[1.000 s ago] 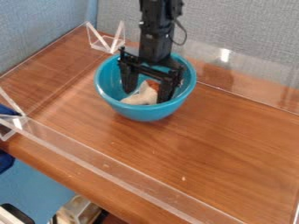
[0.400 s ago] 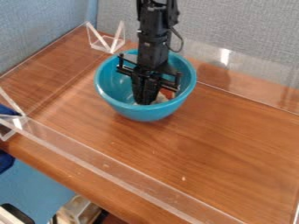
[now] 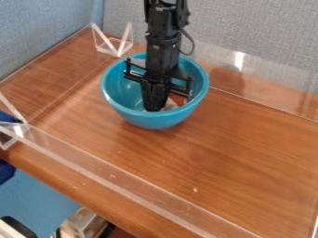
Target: Remove the mushroom from inside the blue bowl and put it on the table
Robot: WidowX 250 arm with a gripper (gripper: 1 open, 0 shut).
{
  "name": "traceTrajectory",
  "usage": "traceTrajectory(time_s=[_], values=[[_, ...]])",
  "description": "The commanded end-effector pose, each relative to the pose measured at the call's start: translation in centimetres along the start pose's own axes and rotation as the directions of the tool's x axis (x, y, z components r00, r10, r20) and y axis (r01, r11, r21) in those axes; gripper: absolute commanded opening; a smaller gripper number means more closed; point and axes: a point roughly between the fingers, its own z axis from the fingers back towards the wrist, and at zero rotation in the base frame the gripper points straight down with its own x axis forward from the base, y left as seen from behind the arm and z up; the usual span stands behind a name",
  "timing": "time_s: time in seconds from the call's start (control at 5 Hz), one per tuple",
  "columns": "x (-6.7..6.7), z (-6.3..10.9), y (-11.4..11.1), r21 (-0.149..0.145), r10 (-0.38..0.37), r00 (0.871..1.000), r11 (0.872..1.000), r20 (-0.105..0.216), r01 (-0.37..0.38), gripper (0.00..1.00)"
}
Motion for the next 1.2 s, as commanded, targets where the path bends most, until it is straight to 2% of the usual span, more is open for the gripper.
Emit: traceTrajectory(time_s=[0.0, 0.2, 0.4, 0.6, 0.8, 1.0], values=[[0.2, 3.7, 0.4, -0.01, 0.003, 0.995, 1.0, 0.101, -0.002, 0.0], [-0.1, 6.0, 0.3, -0.026, 0.003, 0.99, 1.0, 0.143, 0.0, 0.0], [-0.8, 9.3, 0.2, -0.028, 0.031, 0.982, 0.999, 0.185, -0.026, 0.0], [-0.7, 10.2, 0.7, -0.025, 0.054, 0.98, 0.998, 0.19, -0.051, 0.0], [-0.7, 9.4, 0.7, -0.029, 0.082, 0.979, 0.997, 0.185, -0.078, 1.0], [-0.6, 8.6, 0.6, -0.028, 0.099, 0.98, 0.995, 0.174, -0.095, 0.0]])
